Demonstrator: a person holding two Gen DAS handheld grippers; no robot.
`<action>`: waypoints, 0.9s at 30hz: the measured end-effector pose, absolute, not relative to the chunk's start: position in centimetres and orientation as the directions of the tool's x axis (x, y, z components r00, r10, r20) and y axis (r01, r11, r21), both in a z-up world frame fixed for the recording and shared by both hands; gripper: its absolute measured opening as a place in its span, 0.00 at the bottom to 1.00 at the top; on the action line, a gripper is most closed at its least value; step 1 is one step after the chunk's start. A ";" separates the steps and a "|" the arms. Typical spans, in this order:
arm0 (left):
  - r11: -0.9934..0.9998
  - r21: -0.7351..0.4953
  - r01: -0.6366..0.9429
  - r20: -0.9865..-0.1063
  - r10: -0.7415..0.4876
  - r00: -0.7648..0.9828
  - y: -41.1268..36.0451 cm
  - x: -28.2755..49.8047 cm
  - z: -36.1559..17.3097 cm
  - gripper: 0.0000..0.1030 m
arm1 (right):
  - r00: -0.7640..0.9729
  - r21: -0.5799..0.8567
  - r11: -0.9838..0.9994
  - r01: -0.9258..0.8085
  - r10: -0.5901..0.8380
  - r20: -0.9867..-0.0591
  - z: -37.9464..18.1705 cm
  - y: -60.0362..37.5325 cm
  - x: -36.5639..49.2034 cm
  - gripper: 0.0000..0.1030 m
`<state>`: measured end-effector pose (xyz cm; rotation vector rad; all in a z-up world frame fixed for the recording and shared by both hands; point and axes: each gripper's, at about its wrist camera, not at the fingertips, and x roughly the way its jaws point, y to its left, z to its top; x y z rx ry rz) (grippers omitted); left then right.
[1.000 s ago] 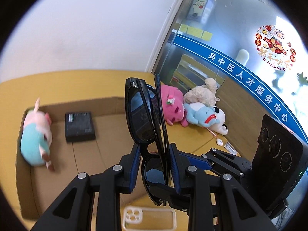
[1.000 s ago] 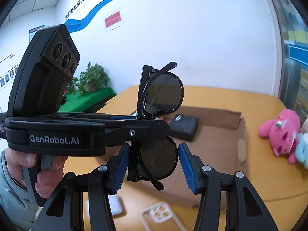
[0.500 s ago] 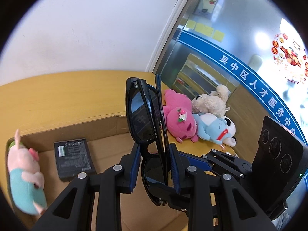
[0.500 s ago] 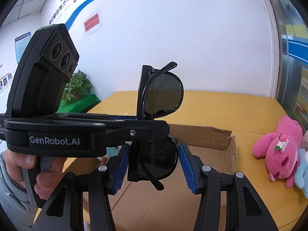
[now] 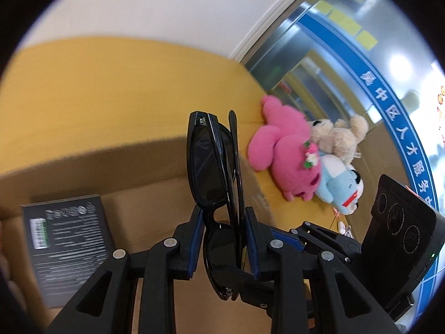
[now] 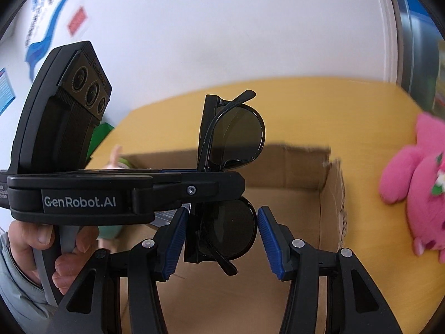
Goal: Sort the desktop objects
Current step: 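Lift the sunglasses with both grippers and carry them over the cardboard box, then open both grippers to drop the sunglasses inside the box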
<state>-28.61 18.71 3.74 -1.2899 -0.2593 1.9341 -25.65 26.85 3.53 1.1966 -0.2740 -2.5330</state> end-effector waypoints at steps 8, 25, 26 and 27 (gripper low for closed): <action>-0.688 -0.608 -0.395 -0.723 0.686 -0.082 19.8 -30.5 -1.0 0.24 | -0.473 0.295 -0.948 0.123 -0.317 -0.822 -0.3 27.1 -27.5 0.49; -0.782 -0.504 -0.367 -0.816 0.571 -0.094 20.4 -29.9 -1.3 0.16 | -0.461 0.193 -0.975 0.112 -0.223 -0.859 -0.6 26.6 -25.3 0.54; -0.784 -0.494 -0.377 -0.816 0.567 -0.110 20.2 -29.5 -0.7 0.18 | -0.472 0.190 -0.975 0.113 -0.221 -0.853 -0.1 26.5 -24.5 0.62; -0.782 -0.483 -0.393 -0.810 0.570 -0.139 19.7 -28.7 0.5 0.21 | -0.493 0.182 -0.977 0.112 -0.214 -0.844 0.7 26.7 -23.7 0.70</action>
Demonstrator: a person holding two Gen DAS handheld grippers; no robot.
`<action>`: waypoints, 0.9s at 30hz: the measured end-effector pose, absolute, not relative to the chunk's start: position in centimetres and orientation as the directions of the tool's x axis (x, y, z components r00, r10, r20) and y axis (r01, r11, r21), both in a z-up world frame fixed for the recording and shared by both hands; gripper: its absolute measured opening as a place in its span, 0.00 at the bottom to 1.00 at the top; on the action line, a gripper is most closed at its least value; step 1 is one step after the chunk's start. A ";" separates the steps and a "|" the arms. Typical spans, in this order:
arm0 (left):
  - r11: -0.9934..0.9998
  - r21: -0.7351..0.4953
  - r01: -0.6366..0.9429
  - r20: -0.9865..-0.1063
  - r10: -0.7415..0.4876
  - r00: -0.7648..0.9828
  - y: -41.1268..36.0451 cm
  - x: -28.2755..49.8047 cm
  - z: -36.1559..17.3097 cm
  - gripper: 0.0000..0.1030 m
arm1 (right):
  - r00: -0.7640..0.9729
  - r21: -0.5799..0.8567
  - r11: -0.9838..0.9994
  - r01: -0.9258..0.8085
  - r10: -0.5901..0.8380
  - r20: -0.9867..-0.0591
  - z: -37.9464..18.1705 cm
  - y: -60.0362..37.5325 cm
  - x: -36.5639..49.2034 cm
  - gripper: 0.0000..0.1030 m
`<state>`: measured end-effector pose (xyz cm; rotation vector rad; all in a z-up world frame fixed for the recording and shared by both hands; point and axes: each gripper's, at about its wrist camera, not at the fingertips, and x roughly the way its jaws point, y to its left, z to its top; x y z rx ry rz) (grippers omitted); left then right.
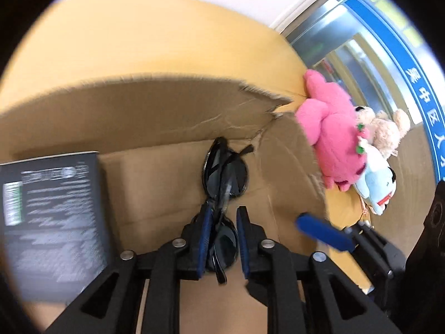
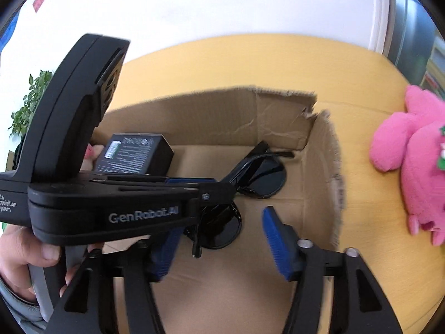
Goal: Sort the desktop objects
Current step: 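Open both grippers to drop the sunglasses inside the box, then move both grippers toward the clear phone case on the table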
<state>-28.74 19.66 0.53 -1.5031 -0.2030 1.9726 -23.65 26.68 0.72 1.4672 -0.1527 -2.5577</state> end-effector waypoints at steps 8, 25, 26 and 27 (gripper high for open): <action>-0.817 -0.297 -0.494 -0.720 0.531 -0.446 13.9 -19.0 10.8 0.54 | -0.633 0.167 -0.977 0.131 -0.212 -0.744 8.0 26.3 -16.3 0.94; -0.939 -0.088 -0.333 -0.537 0.327 -0.778 4.4 3.2 15.7 0.77 | -0.754 0.027 -0.989 0.144 -0.127 -0.645 11.7 21.7 2.2 1.00; -0.940 -0.086 -0.331 -0.536 0.324 -0.780 4.2 3.8 15.6 0.77 | -0.754 0.026 -0.989 0.146 -0.128 -0.644 11.5 21.5 2.7 1.00; -0.942 -0.083 -0.326 -0.531 0.318 -0.785 4.0 4.4 15.6 0.77 | -0.754 0.025 -0.989 0.147 -0.128 -0.645 11.1 21.5 2.9 1.00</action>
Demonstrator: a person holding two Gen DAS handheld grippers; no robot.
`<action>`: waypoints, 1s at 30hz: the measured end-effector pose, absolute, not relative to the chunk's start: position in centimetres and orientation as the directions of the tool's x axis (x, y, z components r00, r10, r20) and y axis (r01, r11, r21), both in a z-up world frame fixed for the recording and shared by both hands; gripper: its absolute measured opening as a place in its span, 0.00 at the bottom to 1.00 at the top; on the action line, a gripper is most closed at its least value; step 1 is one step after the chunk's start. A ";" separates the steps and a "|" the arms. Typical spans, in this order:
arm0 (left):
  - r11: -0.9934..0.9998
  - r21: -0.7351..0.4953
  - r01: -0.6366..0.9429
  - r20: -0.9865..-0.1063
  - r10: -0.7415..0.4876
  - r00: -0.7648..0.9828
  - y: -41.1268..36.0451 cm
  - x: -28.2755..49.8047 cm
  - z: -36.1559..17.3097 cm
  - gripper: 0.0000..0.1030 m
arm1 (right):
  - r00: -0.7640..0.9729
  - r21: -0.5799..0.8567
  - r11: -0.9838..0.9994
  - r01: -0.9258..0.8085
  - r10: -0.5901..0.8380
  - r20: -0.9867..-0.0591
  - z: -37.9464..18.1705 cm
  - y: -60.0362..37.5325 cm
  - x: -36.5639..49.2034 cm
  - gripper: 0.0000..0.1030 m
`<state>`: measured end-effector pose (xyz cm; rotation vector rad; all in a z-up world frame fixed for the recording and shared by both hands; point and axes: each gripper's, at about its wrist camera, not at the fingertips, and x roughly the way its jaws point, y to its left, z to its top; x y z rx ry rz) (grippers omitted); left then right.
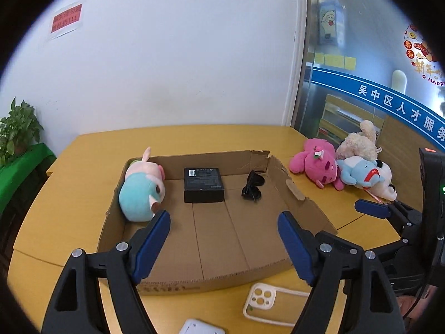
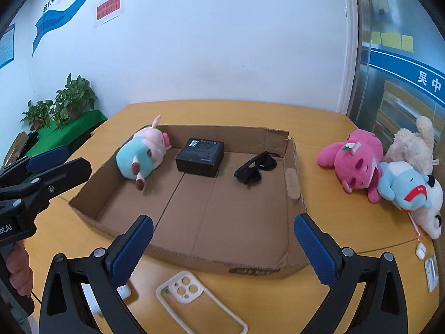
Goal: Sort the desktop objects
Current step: 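Move both grippers toward the clear phone case on the table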
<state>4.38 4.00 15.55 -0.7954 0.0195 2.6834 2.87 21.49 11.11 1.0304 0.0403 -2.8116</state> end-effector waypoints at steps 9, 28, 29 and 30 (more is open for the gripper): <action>-0.945 -0.057 -0.322 -0.537 0.301 -0.788 4.1 6.7 14.9 0.77 | -0.759 0.029 -0.987 0.157 -0.139 -0.637 10.9 20.9 6.2 1.00; -0.891 -0.109 -0.441 -0.754 0.363 -0.548 8.0 4.8 3.6 0.76 | -0.557 0.132 -0.983 0.130 -0.183 -0.810 -1.9 25.2 9.2 0.90; -0.888 -0.104 -0.447 -0.765 0.359 -0.535 8.3 4.6 2.9 0.76 | -0.545 0.123 -0.983 0.134 -0.177 -0.820 -2.7 25.1 9.5 0.86; -0.887 -0.098 -0.451 -0.776 0.352 -0.523 8.7 4.4 2.2 0.76 | -0.540 0.102 -0.986 0.131 -0.157 -0.827 -3.4 25.0 9.8 0.81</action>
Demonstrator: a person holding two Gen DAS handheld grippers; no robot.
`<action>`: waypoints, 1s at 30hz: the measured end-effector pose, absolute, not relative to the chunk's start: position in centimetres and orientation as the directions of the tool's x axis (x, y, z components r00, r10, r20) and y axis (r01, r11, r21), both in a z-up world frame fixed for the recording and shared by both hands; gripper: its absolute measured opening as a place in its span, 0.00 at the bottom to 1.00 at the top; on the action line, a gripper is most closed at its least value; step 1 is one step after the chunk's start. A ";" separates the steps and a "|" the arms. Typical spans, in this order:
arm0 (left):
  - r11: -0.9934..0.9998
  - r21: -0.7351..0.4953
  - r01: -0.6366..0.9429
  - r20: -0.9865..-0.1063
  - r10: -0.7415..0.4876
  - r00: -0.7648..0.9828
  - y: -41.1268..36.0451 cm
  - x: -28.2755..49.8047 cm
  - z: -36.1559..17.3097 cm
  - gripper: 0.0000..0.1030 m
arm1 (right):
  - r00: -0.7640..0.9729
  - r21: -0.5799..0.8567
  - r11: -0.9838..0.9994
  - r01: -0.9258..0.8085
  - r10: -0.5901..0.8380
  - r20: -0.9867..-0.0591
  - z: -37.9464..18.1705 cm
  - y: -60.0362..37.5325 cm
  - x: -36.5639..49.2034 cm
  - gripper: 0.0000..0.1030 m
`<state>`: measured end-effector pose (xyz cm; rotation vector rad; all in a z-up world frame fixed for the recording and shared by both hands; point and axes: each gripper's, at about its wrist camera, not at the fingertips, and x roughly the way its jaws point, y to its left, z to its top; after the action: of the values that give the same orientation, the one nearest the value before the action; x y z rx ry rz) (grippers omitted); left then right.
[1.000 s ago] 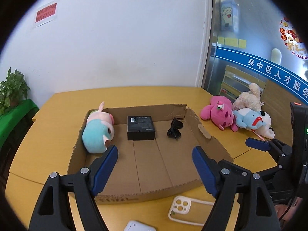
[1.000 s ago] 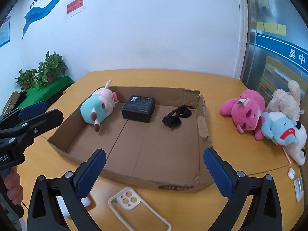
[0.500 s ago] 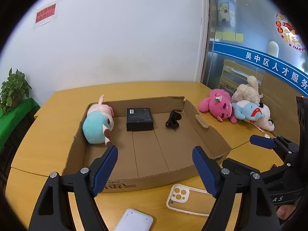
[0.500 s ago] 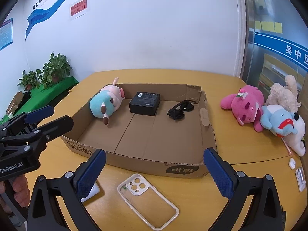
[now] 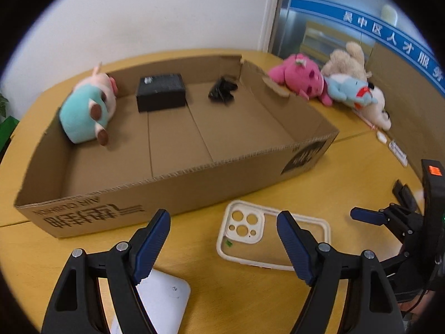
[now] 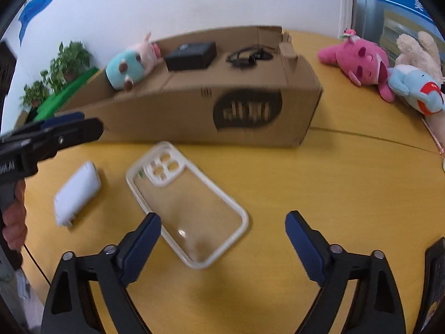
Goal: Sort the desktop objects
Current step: 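Move both grippers toward the clear phone case on the table, then close the left gripper on the phone case rim while the right gripper clamps it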
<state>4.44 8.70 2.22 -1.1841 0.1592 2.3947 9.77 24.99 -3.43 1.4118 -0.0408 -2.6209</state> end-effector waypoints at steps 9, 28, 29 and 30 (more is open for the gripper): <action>-0.872 -0.082 -0.482 -0.855 0.311 -0.416 10.7 3.7 -2.0 0.56 | -0.506 0.038 -0.993 0.112 -0.090 -0.858 -6.3 26.0 10.7 0.55; -0.883 -0.128 -0.452 -0.899 0.296 -0.324 11.6 6.4 -3.7 0.11 | -0.508 0.083 -0.992 0.099 -0.122 -0.853 -5.9 28.8 11.0 0.10; -0.885 -0.130 -0.448 -0.898 0.296 -0.325 11.6 6.4 -3.7 0.10 | -0.502 0.098 -0.989 0.112 -0.141 -0.854 -5.9 28.8 10.9 0.07; -0.887 -0.139 -0.441 -0.897 0.302 -0.324 11.5 6.4 -3.7 0.10 | -0.500 0.098 -0.988 0.120 -0.146 -0.854 -5.9 28.6 10.9 0.07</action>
<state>6.37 11.45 -3.67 -1.4707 0.1799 2.2326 10.90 28.64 -5.91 1.4805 -0.0391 -2.5950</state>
